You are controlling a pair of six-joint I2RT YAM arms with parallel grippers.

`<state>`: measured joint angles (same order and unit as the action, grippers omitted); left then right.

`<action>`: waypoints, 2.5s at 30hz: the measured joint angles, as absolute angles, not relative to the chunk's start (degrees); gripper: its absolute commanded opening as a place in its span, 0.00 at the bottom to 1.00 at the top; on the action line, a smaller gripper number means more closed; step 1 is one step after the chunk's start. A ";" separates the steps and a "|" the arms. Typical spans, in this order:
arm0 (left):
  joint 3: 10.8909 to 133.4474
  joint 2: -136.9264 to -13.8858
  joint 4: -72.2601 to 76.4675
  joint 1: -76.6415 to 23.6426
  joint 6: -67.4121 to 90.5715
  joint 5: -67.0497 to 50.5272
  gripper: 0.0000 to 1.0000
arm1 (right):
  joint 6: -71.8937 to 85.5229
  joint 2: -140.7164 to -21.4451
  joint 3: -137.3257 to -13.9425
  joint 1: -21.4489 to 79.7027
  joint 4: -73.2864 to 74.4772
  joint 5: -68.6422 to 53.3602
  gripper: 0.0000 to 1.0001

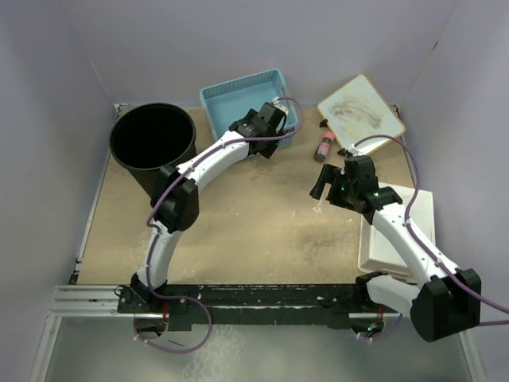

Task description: Turn the large container upside down

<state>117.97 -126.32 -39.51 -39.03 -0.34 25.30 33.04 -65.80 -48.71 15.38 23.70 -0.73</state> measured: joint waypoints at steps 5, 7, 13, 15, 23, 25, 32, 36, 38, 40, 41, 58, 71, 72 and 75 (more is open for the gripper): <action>118.74 -128.11 -38.22 -38.26 -1.17 25.82 0.53 | 33.01 -62.96 -46.59 15.38 23.66 -0.21 0.91; 118.74 -128.40 -37.52 -38.02 -1.21 26.06 0.48 | 32.99 -63.44 -46.59 15.38 23.81 0.25 0.91; 120.29 -130.15 -36.97 -37.17 -1.19 26.22 0.41 | 32.99 -63.90 -46.59 15.38 24.01 0.49 0.90; 121.12 -130.67 -36.97 -36.99 -1.21 26.20 0.41 | 32.99 -64.25 -46.59 15.38 23.88 0.47 0.90; 123.81 -132.99 -37.01 -36.75 -2.20 26.26 0.33 | 32.99 -65.80 -46.59 15.38 23.62 0.51 0.90; 124.42 -133.91 -37.04 -36.71 -2.68 26.26 0.26 | 32.99 -65.91 -46.61 15.38 23.62 0.51 0.90; 126.91 -135.00 -37.60 -36.73 -7.25 26.15 0.12 | 32.99 -66.02 -46.72 15.38 23.66 0.56 0.90; 127.17 -135.02 -37.41 -36.69 -9.69 26.00 0.00 | 33.01 -66.00 -46.72 15.38 23.68 0.56 0.90; 127.17 -135.02 -37.47 -36.67 -10.37 25.96 0.00 | 33.01 -66.00 -46.72 15.38 23.73 0.56 0.90; 127.22 -135.02 -37.43 -36.64 -11.60 25.78 0.00 | 33.04 -66.00 -46.72 15.38 23.81 0.56 0.90; 127.33 -135.02 -37.43 -36.67 -12.19 25.78 0.00 | 33.04 -66.00 -46.72 15.38 23.86 0.56 0.89; 131.92 -120.73 -38.44 -41.69 -11.92 24.25 0.00 | 33.98 -64.88 -46.92 15.38 24.64 2.74 0.88; 129.32 -115.09 -34.50 -49.12 12.32 11.66 0.00 | 30.22 -47.31 -59.90 15.42 31.86 27.97 0.90; 127.11 -114.02 -33.52 -48.95 15.05 10.20 0.00 | 29.78 -45.63 -60.53 15.42 31.97 30.00 0.90; 121.86 -111.53 -29.91 -48.64 23.44 6.07 0.00 | 28.42 -41.69 -62.19 15.42 32.75 35.38 0.90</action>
<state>121.86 -111.53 -29.91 -48.64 23.44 6.07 28.42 -41.69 -62.19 15.42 32.75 35.38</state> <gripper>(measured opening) 0.028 0.897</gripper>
